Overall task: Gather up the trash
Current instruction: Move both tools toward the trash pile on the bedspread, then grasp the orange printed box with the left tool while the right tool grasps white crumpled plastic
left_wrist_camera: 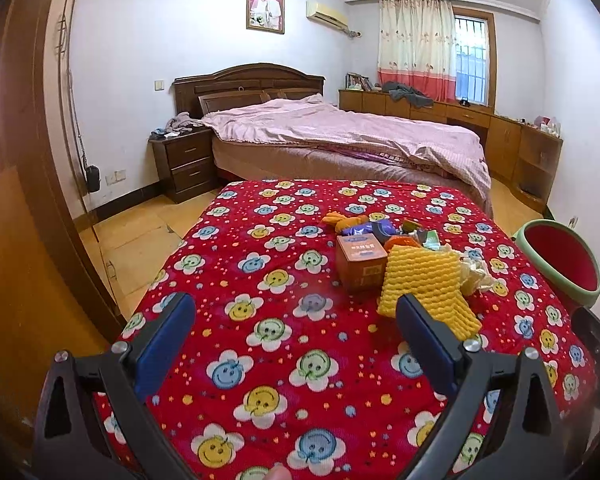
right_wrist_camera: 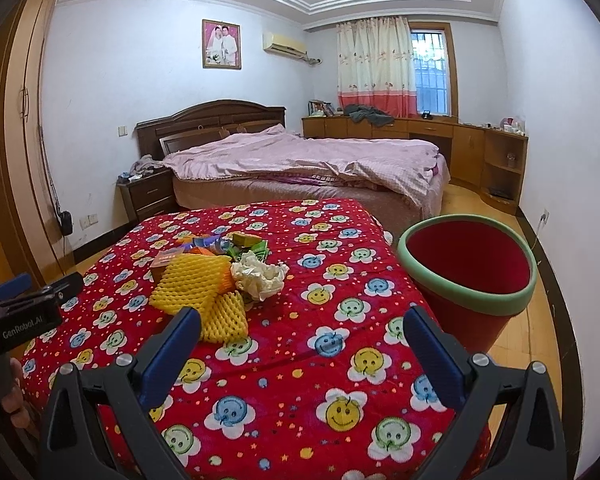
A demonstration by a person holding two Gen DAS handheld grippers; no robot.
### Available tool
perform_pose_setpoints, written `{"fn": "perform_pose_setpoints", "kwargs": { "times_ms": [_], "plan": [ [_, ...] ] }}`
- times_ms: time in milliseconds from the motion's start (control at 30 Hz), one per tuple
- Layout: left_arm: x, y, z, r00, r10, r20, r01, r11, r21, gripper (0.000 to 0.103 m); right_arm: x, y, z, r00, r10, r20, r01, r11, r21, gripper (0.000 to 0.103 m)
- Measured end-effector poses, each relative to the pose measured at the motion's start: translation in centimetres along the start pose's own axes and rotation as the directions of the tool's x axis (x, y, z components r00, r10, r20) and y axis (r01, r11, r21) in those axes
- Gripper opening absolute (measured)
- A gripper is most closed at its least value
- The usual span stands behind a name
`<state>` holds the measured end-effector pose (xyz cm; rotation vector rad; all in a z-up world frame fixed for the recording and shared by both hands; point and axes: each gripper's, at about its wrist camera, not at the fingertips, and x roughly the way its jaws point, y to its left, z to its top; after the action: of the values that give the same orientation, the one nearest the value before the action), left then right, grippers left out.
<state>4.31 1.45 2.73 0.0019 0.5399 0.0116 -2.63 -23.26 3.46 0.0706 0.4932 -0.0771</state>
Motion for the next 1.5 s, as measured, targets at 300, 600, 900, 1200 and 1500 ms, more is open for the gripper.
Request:
{"fn": "perform_pose_setpoints", "kwargs": {
  "times_ms": [300, 600, 900, 1200, 1500],
  "plan": [
    [3.7, -0.2, 2.8, 0.998, -0.015, -0.053, 0.016, 1.000, 0.011, 0.099, 2.9, -0.3, 1.9, 0.999, 0.007, -0.052, -0.007, 1.000, -0.001, 0.103],
    [9.9, -2.7, 5.2, 0.989, -0.059, -0.135, 0.068, 0.996, 0.064, 0.099, 6.0, -0.7, 3.5, 0.994, -0.032, -0.104, 0.032, 0.999, -0.001, 0.103],
    [16.4, -4.5, 4.3, 0.954, -0.133, -0.269, 0.160, 0.984, 0.080, 0.097, 10.7, -1.2, 3.9, 0.977, -0.060, -0.207, 0.068, 0.997, 0.032, 0.103],
    [19.0, -3.7, 3.0, 0.929, -0.173, -0.327, 0.208, 0.975, 0.074, 0.085, 14.4, -0.8, 3.9, 0.956, -0.074, -0.285, 0.096, 0.994, 0.061, 0.103],
    [19.4, -2.4, 2.5, 0.898, -0.275, -0.342, 0.277, 0.960, -0.046, 0.047, 16.4, 0.1, 3.7, 0.942, -0.017, -0.335, 0.050, 0.994, 0.092, 0.093]
  ]
}}
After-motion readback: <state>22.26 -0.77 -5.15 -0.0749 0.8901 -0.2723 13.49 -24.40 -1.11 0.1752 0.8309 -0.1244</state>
